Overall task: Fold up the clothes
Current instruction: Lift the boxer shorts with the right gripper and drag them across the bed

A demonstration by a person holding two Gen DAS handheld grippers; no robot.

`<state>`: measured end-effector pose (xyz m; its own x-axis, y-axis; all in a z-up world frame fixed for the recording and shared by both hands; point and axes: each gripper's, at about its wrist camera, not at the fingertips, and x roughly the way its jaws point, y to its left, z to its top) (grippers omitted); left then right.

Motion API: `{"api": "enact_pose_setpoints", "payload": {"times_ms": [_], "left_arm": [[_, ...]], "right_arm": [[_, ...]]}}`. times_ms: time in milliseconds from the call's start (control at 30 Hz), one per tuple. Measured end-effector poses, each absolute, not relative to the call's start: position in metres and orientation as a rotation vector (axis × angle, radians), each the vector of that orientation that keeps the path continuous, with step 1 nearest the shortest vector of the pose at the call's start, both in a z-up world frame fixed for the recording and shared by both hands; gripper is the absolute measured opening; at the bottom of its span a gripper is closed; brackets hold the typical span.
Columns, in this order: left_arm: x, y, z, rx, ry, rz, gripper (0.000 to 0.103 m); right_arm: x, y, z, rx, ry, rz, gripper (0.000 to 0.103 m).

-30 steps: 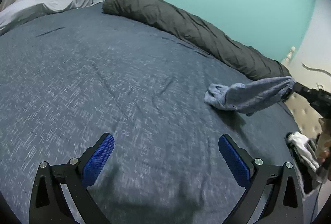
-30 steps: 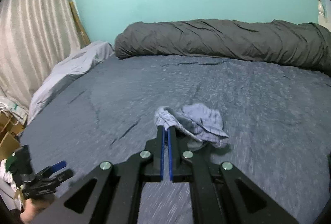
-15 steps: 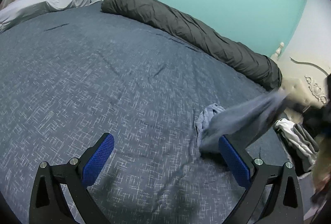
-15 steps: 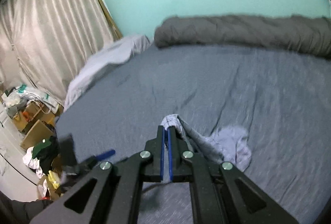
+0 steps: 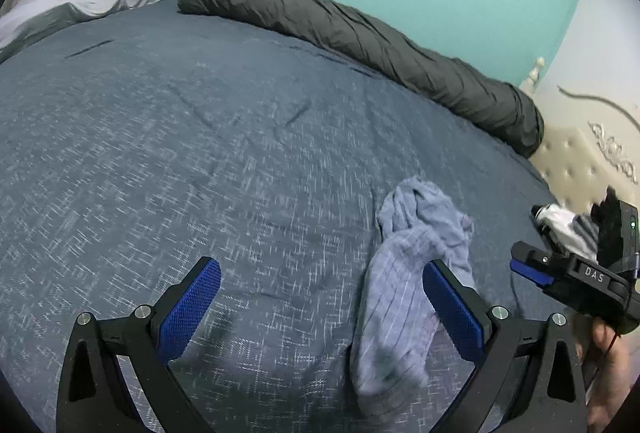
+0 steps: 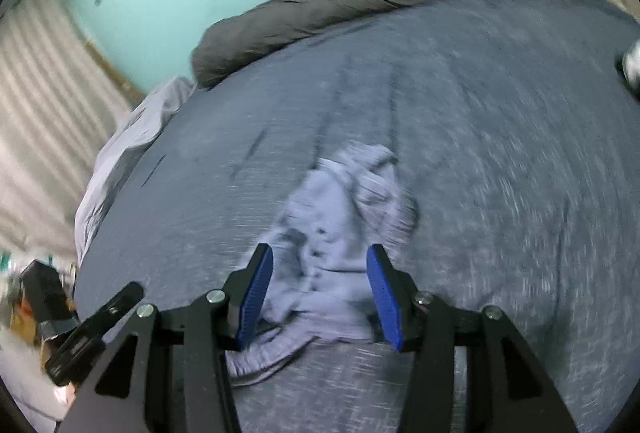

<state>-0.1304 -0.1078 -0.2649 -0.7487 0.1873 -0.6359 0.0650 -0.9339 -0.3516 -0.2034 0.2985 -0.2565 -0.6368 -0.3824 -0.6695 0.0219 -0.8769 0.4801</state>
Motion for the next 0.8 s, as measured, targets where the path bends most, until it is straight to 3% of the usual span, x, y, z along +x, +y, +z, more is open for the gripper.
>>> {"api": "enact_pose_setpoints", "payload": {"times_ms": [400, 500, 567, 633, 800], "left_arm": [[-0.145, -0.108, -0.283, -1.158, -0.487, 2.848, 0.103], [-0.149, -0.11, -0.287, -1.172, -0.477, 2.853, 0.103], [-0.15, -0.109, -0.288, -1.182, -0.477, 2.848, 0.103], [-0.151, -0.109, -0.29, -1.188, -0.491, 2.834, 0.103], [-0.154, -0.105, -0.292, -1.185, -0.485, 2.814, 0.103]], "right_arm": [[-0.228, 0.268, -0.3, 1.253, -0.656, -2.396, 0.048], [-0.233, 0.264, -0.307, 1.273, -0.648, -2.361, 0.028], [-0.236, 0.259, -0.311, 1.282, -0.617, -2.351, 0.008], [-0.236, 0.259, -0.308, 1.264, -0.617, -2.35, 0.002], [-0.238, 0.28, -0.294, 1.17, -0.664, -2.422, 0.002]]}}
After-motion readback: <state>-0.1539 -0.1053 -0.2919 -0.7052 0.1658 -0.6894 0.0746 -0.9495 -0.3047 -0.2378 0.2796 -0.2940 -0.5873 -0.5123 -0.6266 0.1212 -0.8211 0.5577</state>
